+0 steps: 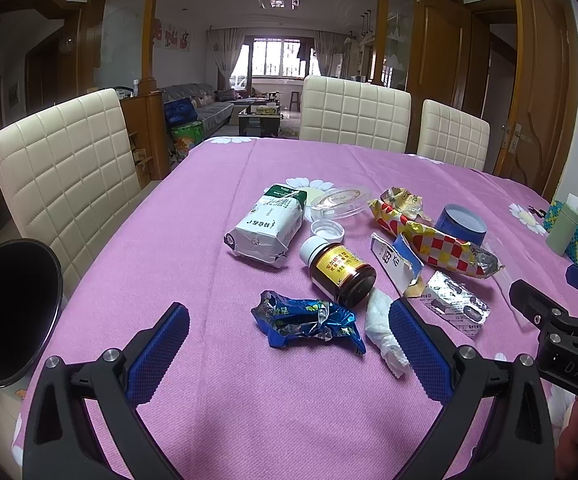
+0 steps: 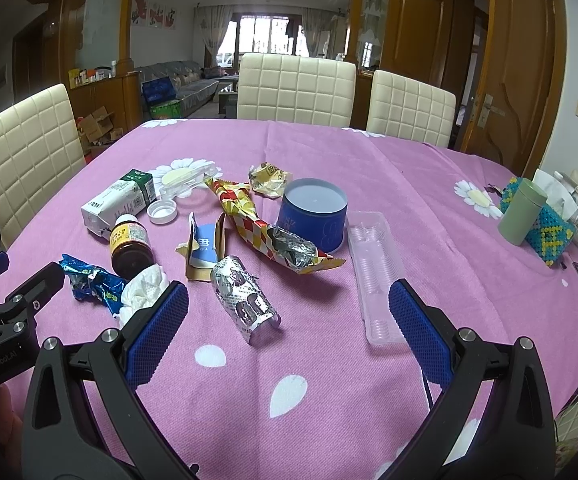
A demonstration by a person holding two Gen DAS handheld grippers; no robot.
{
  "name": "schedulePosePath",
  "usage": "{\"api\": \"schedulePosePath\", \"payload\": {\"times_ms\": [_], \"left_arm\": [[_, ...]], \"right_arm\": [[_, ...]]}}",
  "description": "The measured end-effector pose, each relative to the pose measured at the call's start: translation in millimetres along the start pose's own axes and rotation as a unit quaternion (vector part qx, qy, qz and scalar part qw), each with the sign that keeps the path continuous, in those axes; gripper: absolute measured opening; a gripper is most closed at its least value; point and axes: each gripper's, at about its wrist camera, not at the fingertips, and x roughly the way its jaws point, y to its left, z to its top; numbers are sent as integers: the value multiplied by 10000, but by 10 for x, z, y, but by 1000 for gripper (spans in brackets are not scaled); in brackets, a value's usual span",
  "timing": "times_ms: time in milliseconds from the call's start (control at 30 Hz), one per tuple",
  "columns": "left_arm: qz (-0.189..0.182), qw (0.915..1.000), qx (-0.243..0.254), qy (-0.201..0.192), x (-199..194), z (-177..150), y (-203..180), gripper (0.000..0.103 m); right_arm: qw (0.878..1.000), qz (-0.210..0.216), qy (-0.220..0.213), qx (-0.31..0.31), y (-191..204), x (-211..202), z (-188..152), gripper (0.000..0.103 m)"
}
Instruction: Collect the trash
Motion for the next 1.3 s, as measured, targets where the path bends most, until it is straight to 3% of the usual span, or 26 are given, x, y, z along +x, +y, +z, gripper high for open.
{"api": "schedulePosePath", "payload": {"times_ms": [1067, 1300], "left_arm": [[-13, 10000, -31, 42, 46, -63, -33, 97], [120, 9984, 4, 556, 318, -35, 60, 97]], "right_arm": [[9999, 113, 85, -29, 18, 70, -46, 99], [9978, 426, 506, -3, 21, 325, -90, 98]]}}
